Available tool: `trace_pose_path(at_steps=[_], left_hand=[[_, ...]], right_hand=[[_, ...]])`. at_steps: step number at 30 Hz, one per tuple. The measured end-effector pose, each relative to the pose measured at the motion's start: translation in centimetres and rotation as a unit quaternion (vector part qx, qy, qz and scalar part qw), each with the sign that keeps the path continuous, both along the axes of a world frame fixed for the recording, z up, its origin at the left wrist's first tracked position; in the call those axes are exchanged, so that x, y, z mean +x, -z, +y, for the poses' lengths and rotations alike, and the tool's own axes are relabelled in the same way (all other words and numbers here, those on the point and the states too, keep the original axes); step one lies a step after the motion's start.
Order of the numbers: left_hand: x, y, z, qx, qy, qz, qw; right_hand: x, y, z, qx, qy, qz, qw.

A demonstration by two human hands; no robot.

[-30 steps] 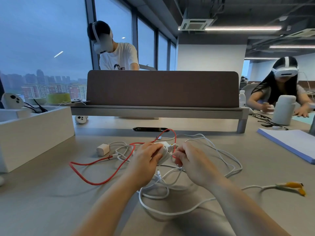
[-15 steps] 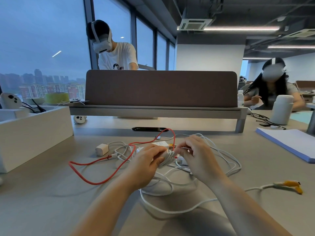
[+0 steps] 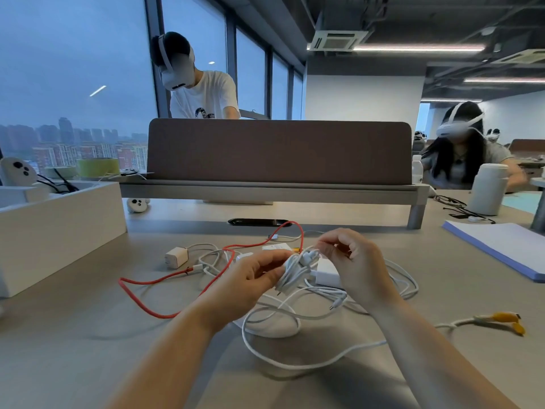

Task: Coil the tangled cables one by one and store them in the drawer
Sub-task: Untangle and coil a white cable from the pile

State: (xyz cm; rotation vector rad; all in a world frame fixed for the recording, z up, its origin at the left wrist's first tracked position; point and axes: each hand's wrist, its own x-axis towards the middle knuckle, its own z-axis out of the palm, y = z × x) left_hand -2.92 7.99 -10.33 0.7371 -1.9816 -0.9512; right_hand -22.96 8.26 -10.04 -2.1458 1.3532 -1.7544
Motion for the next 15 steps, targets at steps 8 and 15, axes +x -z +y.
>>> trace_pose_path(at_steps=[8,15], left_hand=[[-1.4,0.2,0.5,0.130,0.021,0.177,0.975],[-2.0,0.3,0.2,0.211,-0.036,0.263,0.941]], right_hand=[[1.7,1.2,-0.3,0.069,-0.014,0.013,0.997],[2.8,1.8,0.1,0.114,0.002,0.063,0.991]])
